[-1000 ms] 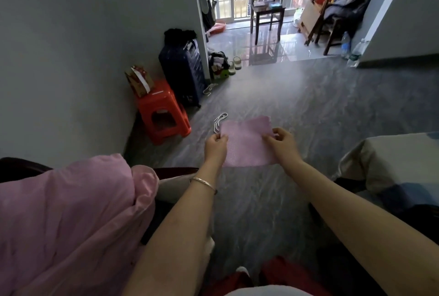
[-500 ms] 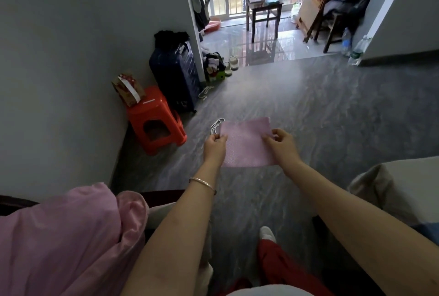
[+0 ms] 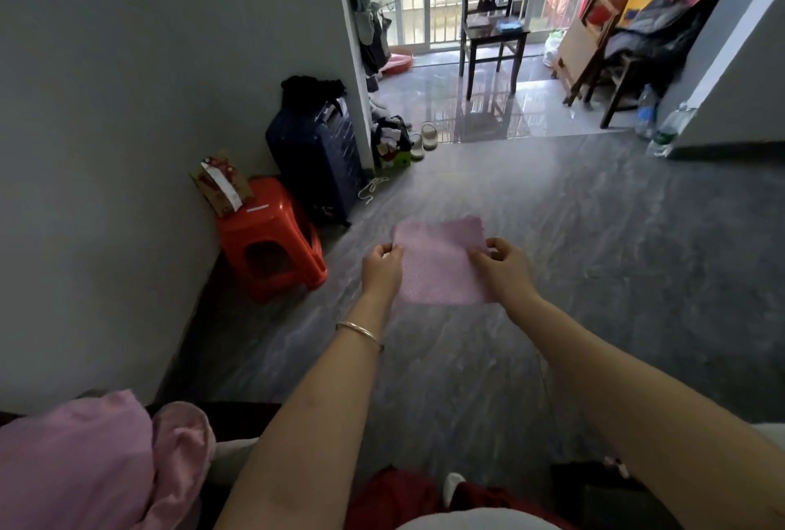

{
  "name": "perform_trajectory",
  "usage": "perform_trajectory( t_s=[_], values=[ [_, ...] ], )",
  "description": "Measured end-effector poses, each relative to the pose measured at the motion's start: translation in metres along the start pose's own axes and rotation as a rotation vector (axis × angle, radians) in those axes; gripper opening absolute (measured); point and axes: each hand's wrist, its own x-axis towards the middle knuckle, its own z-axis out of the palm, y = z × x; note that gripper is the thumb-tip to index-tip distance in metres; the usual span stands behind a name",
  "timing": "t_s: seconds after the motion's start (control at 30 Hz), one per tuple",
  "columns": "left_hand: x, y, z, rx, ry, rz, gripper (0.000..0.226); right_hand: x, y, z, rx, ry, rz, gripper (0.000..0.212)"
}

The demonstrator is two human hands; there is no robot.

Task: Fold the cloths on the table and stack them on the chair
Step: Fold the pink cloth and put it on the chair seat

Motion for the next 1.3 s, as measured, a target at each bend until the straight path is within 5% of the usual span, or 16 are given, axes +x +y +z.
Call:
perform_trajectory(
  t_s=[0.2,0.4,1.1,1.3],
  values=[
    [0.031,0.015,0.03,-0.067,-0.01,-0.029,0.004,0.045,-0.005,-0.012,-0.005,0.003,0.018,0.005],
    [0.074,0.03,0.051,-0.029,-0.014,-0.045,0.026,0.094,-0.013,-0.011,0.011,0.019,0.036,0.006],
    [0.269,0.127,0.103,-0.05,-0.154,-0.01,0.012,0.289,-0.085,0.014,0.021,0.149,-0.005,0.004],
    [0.307,0.142,0.121,-0.04,-0.178,-0.023,0.029,0.331,-0.091,0.014,0.066,0.156,0.008,0.003]
  ],
)
